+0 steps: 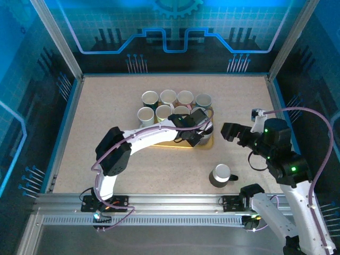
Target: Turn the mug right side up
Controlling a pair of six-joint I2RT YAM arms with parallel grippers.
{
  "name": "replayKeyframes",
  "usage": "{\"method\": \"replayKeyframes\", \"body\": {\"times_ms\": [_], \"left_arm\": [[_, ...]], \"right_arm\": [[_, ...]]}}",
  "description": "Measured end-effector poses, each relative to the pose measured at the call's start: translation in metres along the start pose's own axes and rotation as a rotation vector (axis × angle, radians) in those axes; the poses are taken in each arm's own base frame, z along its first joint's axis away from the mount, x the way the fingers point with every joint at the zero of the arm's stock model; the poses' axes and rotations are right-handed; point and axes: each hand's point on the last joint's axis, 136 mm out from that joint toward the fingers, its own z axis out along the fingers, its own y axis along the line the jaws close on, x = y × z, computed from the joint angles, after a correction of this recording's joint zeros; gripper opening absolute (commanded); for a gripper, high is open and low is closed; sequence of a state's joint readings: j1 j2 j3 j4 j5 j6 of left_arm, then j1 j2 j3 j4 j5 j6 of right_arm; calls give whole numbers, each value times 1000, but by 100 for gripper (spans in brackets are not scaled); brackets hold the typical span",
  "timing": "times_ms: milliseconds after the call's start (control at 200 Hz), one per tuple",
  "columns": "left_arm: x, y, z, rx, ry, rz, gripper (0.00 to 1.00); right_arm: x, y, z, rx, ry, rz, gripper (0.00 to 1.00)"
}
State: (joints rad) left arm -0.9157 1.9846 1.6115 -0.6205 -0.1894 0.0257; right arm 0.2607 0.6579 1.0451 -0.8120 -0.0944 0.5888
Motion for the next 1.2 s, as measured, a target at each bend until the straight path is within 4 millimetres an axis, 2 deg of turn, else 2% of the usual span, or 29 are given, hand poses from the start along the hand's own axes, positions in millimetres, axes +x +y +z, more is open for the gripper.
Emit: {"method": "replayKeyframes", "body": {"times_ms": [225,495,595,730,840,975,1045,1100,1200], "left_arm": [[2,2,7,-3,2,-3,13],[7,4,13,-4,-12,-13,49],[14,4,8,4,-16,-18,58],[18,3,-9,19,-34,-40,60],[18,4,-40,34,-81,-66,61],[20,8,-105,75,-184,-115,61],[23,12,-141,91,-248,-141,62],[28,16,-165,100,-292,-156,63],[43,25,-199,110,-350,-190,65]], "right_arm": [[19,-2,5,8,77,-36,99],[38,-6,16,87,225,-145,100],[39,1,13,93,272,-233,98],[31,13,1,57,277,-375,94],[27,24,-11,1,254,-536,92],[39,31,-19,-70,297,-789,94],[58,32,-18,-117,381,-936,98],[80,29,-15,-159,475,-1057,100],[132,4,-16,-223,721,-1243,100]]}}
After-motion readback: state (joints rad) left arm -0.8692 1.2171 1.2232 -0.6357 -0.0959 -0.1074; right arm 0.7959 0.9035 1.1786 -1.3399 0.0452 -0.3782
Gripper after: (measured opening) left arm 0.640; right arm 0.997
